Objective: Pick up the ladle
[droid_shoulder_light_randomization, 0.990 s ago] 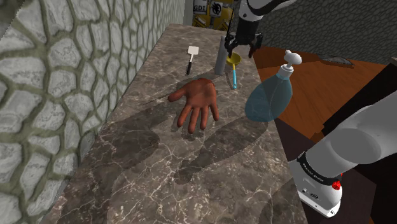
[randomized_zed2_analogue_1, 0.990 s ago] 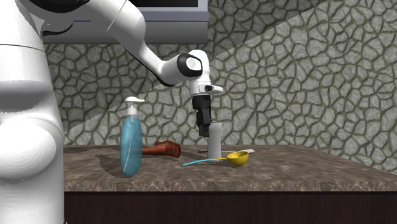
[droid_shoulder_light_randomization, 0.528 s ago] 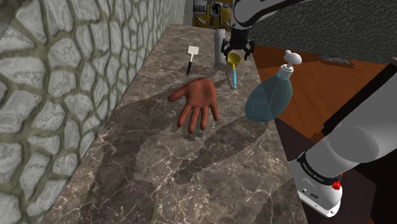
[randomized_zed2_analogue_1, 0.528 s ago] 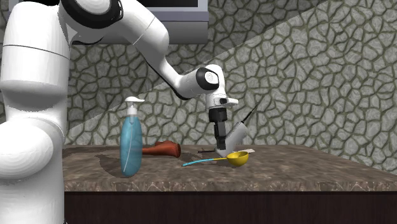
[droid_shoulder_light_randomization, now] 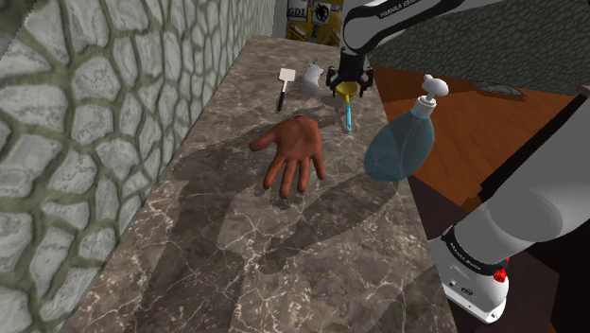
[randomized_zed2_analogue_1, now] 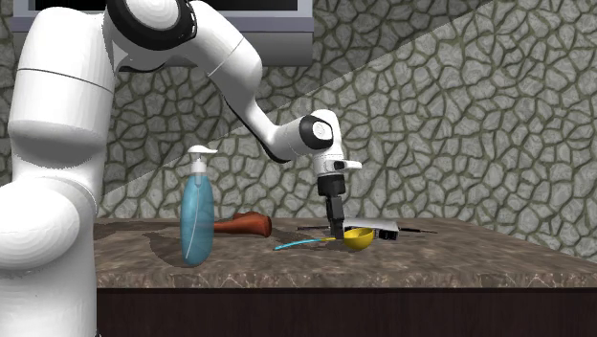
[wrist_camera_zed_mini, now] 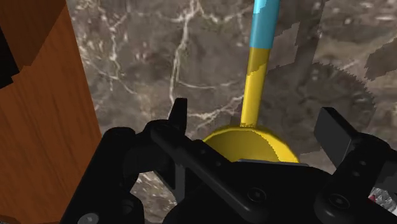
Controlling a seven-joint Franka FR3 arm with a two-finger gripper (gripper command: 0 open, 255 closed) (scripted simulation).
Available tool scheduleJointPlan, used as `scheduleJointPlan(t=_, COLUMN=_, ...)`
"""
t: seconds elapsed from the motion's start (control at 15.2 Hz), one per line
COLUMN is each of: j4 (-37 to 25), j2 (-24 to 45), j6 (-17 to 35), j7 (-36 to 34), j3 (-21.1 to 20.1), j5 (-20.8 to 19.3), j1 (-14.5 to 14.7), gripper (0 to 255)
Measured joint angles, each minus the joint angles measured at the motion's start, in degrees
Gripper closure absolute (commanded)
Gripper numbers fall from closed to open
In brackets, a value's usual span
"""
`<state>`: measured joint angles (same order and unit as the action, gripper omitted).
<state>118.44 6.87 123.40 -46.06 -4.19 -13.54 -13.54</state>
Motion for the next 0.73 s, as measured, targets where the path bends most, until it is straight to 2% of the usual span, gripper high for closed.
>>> scheduleJointPlan(t=0.07, j4=1.12, j2=0.19, j6=0.56, j7=-0.2, j3=-0.04, j5=-0.06, j1=0.05, gripper=255)
scheduleJointPlan(t=0.73, j4=1.91, j2=0.45, j6=1.02, j7=-0.33, j3=-0.07, j5=-0.12, j1=0.09, gripper=255)
